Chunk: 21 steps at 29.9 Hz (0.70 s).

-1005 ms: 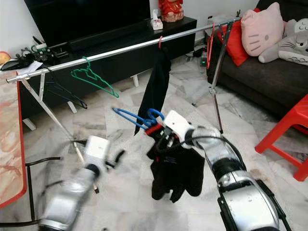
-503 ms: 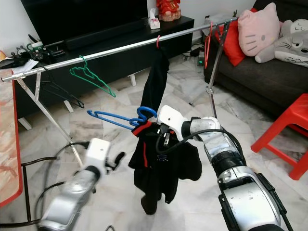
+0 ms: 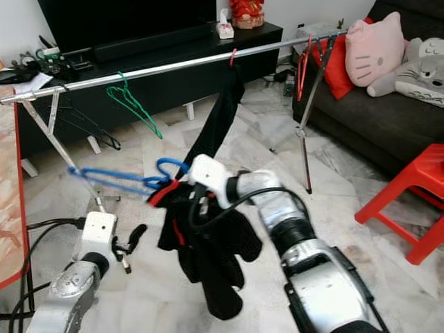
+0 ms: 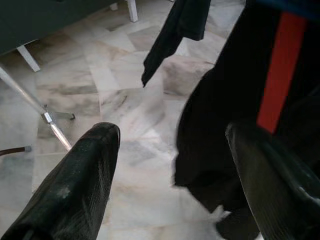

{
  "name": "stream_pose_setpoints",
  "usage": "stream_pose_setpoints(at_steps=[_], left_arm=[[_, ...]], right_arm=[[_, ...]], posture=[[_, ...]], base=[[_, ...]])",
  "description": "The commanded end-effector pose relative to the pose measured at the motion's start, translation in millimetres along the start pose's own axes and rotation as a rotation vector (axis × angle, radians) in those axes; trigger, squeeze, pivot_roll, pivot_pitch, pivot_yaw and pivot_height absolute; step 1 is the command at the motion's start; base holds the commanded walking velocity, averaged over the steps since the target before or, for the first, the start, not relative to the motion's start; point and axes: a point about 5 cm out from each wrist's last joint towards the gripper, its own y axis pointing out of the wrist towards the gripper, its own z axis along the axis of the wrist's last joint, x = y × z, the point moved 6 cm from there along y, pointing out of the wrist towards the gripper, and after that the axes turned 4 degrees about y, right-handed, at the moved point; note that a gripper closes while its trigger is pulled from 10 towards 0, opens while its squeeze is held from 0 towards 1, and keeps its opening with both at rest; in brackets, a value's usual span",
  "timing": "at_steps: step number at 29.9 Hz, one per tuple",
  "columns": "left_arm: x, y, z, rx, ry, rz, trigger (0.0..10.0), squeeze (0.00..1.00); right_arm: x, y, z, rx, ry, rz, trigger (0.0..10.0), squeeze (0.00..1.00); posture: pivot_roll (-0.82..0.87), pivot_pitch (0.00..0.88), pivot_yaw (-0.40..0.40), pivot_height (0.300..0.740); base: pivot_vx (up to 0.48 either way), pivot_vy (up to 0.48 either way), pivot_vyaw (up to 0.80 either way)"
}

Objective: Hang hanger

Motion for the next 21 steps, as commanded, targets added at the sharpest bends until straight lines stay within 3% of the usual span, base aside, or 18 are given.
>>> stream_pose_setpoints(at_steps=[1, 9, 16, 21], left_arm=[[13.2, -2.7, -4.3, -0.014, 0.016, -0.111, 10.0, 0.00], [25.7, -11.6, -20.8, -0.075, 0.050, -0.258, 10.0, 0.00], [23.7, -8.0, -25.6, -0.085, 0.038, -0.235, 10.0, 0.00], [14.2, -2.0, -27.9, -0.100, 0.055, -0.158, 10.0, 0.00]], right_arm=[[-2.9, 11.2, 18.0, 0.055, -0.009, 0.014, 0.0, 0.00], [-21.6, 36.8, 29.4, 0.079, 0.001, 0.078, 0.0, 0.00], [-31.6, 49.2, 42.6, 0.109, -0.014, 0.112, 0.0, 0.00], [-39.2, 53.6, 43.7, 0.116, -0.020, 0.139, 0.0, 0.00]], posture=[[-0.05, 0.000, -0.002, 0.740], [-0.05, 0.000, -0.008, 0.740], [-0.04, 0.000, -0.010, 0.740], [-0.04, 0.000, -0.012, 0.740]], base=[[0.000, 0.000, 0.00], [0.000, 0.000, 0.00], [0.000, 0.000, 0.00], [0.000, 0.000, 0.00]])
